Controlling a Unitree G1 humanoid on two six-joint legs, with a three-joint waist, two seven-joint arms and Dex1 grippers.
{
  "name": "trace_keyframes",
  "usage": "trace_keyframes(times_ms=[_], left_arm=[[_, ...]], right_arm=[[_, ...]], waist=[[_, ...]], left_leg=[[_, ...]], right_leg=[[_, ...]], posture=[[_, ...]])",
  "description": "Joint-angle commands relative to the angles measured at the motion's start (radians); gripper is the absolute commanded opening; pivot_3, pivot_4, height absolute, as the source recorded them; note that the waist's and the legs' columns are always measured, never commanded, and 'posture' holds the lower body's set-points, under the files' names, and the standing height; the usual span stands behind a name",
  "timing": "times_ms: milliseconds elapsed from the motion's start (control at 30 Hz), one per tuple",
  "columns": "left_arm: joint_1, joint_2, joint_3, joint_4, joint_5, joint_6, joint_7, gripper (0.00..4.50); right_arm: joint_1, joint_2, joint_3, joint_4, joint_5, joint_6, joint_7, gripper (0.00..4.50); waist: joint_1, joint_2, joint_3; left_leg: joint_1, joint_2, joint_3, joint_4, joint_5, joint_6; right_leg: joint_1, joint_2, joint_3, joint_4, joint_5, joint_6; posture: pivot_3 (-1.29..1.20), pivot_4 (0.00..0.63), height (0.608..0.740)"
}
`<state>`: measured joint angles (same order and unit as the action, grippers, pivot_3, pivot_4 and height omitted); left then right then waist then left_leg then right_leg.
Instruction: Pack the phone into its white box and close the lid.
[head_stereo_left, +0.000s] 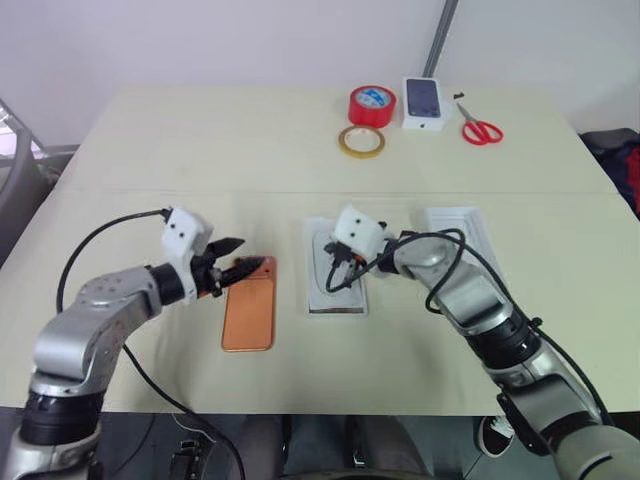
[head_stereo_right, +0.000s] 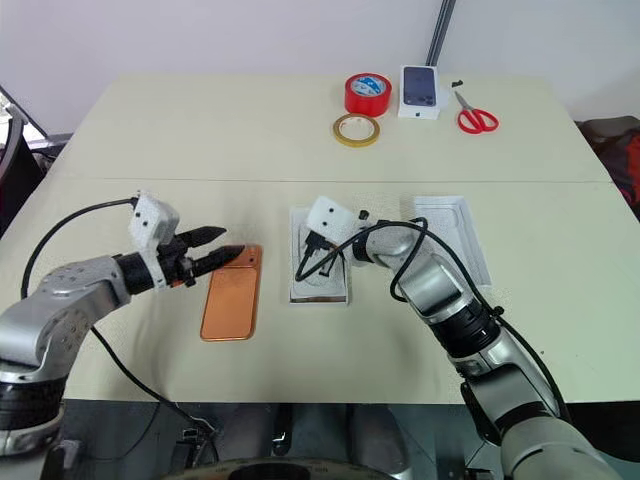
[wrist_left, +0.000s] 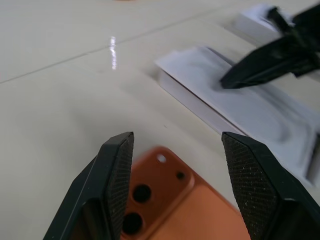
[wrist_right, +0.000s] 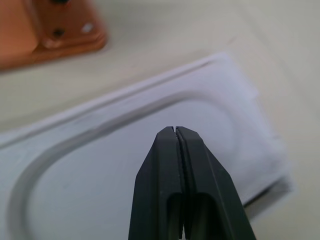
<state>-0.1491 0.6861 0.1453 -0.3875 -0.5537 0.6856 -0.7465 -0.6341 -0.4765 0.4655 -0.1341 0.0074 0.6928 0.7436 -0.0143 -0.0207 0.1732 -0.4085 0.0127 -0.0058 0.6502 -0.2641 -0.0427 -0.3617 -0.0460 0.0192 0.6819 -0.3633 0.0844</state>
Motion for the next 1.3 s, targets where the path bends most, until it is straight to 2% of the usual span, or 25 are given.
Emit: trace_keyframes(times_ms=[33,267,633,867,1000,1100,1200,1233,1300], left_arm=[[0.03,0.024,0.022,-0.043,-0.002,-0.093,-0.073,2.94],[0.072,0.042,0.029,-0.066,-0.035,-0.114,-0.13,2.94],[0.079,0.058,0.027,-0.042,-0.015,-0.137,-0.134,2.94],[0.066,0.055,0.095,0.014,-0.023,-0.107,-0.062,2.94],[0.076,0.062,0.135,0.037,-0.024,-0.076,-0.029,2.94],[0.055,0.051,0.196,0.097,-0.054,0.049,0.071,2.94],[0.051,0.04,0.275,0.122,-0.122,0.207,0.16,3.8],[0.061,0.043,0.289,0.106,-0.143,0.252,0.174,4.35],[0.104,0.083,0.279,0.051,-0.157,0.353,0.185,4.47]], right_arm=[[0.004,-0.043,0.019,-0.08,0.013,0.008,0.084,0.05],[0.05,-0.133,0.055,-0.208,0.04,0.035,0.215,0.05],[0.081,-0.181,0.061,-0.262,0.056,0.046,0.284,0.05],[0.014,-0.075,-0.058,-0.174,0.058,0.041,0.158,0.05],[-0.03,-0.024,-0.057,-0.082,0.014,0.039,0.079,0.05],[-0.043,0.004,-0.051,-0.045,0.005,0.022,0.057,0.05],[-0.057,0.047,-0.036,-0.045,0.007,0.021,0.05,0.0],[-0.062,0.06,-0.026,-0.048,0.007,0.024,0.052,0.0],[-0.072,0.083,0.002,-0.06,0.006,0.024,0.063,0.0]], waist=[[0.0,0.0,0.0],[-0.003,0.0,0.0],[-0.003,0.0,0.0],[-0.007,0.0,0.0],[-0.005,0.0,0.0],[-0.003,0.0,0.0],[-0.007,0.0,0.0],[-0.009,0.0,0.0],[-0.012,0.0,0.0]], left_leg=[[0.0,0.0,0.0,0.0,0.0,0.0],[0.0,0.001,0.0,0.0,-0.002,0.004],[0.0,0.001,0.0,0.0,-0.002,0.004],[0.0,0.001,0.0,0.0,-0.002,0.004],[0.0,0.001,0.0,0.0,-0.002,0.004],[0.0,0.001,0.0,0.0,-0.002,0.004],[0.0,0.001,-0.001,0.0,-0.002,0.004],[0.0,0.001,0.0,0.0,-0.002,0.004],[0.0,0.001,0.0,0.0,-0.002,0.004]], right_leg=[[0.0,0.0,0.0,0.0,0.0,0.0],[0.0,0.0,0.0,0.0,0.0,0.0],[0.0,0.0,0.0,0.0,0.0,0.0],[0.0,0.0,0.0,0.001,0.0,0.0],[0.0,0.001,0.0,0.001,0.0,0.0],[0.0,0.001,-0.001,0.001,0.0,0.0],[-0.001,0.001,-0.001,0.002,0.0,0.0],[-0.001,0.001,0.0,0.002,0.0,0.0],[-0.002,0.001,0.0,0.002,0.0,0.0]], posture=[[0.0,0.15,0.74],[0.0,0.15,0.74],[0.0,0.15,0.74],[0.0,0.15,0.74],[0.0,0.15,0.74],[0.0,0.15,0.74],[0.0,0.15,0.74],[0.0,0.15,0.74],[0.0,0.15,0.74]])
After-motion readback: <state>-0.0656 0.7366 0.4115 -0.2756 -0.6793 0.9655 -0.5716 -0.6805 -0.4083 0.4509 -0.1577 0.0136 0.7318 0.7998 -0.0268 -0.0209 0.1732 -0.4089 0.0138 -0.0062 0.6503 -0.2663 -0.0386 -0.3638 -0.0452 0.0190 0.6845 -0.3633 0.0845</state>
